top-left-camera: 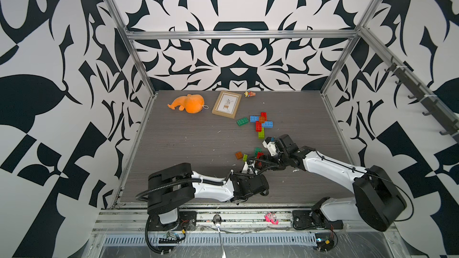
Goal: Assemble a small pinwheel with lego
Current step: Assemble the lego brick with the lego brick.
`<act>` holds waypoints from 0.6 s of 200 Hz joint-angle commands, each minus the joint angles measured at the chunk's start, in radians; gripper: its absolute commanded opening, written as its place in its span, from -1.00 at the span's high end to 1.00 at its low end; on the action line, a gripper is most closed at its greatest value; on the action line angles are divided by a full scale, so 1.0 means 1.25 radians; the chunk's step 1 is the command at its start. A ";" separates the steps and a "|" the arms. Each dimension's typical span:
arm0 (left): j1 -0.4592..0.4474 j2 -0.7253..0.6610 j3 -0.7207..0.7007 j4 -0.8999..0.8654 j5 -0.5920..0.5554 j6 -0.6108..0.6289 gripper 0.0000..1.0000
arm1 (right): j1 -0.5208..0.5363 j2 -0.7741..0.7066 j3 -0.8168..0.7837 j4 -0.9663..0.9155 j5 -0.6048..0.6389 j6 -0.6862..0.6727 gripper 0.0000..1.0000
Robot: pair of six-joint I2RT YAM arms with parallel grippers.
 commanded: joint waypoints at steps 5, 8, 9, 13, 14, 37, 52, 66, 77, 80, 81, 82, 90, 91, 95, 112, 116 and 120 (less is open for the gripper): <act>0.005 0.012 0.008 -0.025 0.011 -0.007 0.38 | 0.000 0.013 0.028 -0.005 0.015 -0.008 -0.68; 0.005 0.011 0.010 -0.026 0.012 -0.006 0.38 | -0.001 0.015 0.028 -0.004 0.016 -0.009 -0.68; 0.005 0.011 0.010 -0.026 0.012 -0.006 0.38 | -0.001 0.016 0.028 -0.004 0.017 -0.009 -0.68; 0.005 0.011 0.010 -0.026 0.011 -0.007 0.38 | 0.000 0.018 0.028 -0.003 0.018 -0.010 -0.68; 0.005 0.012 0.010 -0.026 0.011 -0.006 0.38 | 0.000 0.019 0.028 -0.003 0.018 -0.010 -0.67; 0.006 0.011 0.012 -0.026 0.014 -0.004 0.38 | 0.002 0.036 0.032 0.003 0.024 -0.007 -0.66; 0.006 0.011 0.013 -0.027 0.015 -0.004 0.38 | 0.005 0.048 0.036 0.003 0.033 -0.004 -0.65; 0.006 0.011 0.013 -0.026 0.016 -0.004 0.38 | 0.007 0.059 0.038 0.010 0.027 0.000 -0.64; 0.007 0.012 0.013 -0.025 0.017 -0.004 0.38 | 0.010 0.065 0.042 0.010 0.033 0.002 -0.63; 0.006 0.012 0.012 -0.024 0.017 -0.004 0.38 | 0.011 0.066 0.042 0.010 0.032 0.003 -0.63; 0.006 0.012 0.012 -0.024 0.017 -0.003 0.38 | 0.010 0.066 0.042 0.010 0.031 0.003 -0.63; 0.007 0.012 0.013 -0.024 0.017 -0.003 0.38 | 0.010 0.066 0.042 0.011 0.031 0.004 -0.63; 0.007 0.014 0.014 -0.025 0.017 -0.003 0.38 | 0.011 0.066 0.043 0.013 0.028 0.004 -0.63; 0.007 0.015 0.014 -0.025 0.017 -0.003 0.38 | 0.010 0.065 0.043 0.013 0.027 0.005 -0.63; 0.006 0.014 0.015 -0.024 0.019 -0.003 0.38 | 0.010 0.065 0.043 0.013 0.027 0.005 -0.63; 0.006 0.017 0.020 -0.027 0.019 -0.001 0.38 | 0.011 0.051 0.044 0.018 0.026 0.012 -0.62; 0.006 0.017 0.021 -0.028 0.019 0.001 0.38 | 0.010 0.045 0.041 0.024 0.024 0.016 -0.62; 0.006 0.019 0.023 -0.031 0.019 0.001 0.38 | 0.010 0.039 0.039 0.028 0.023 0.019 -0.62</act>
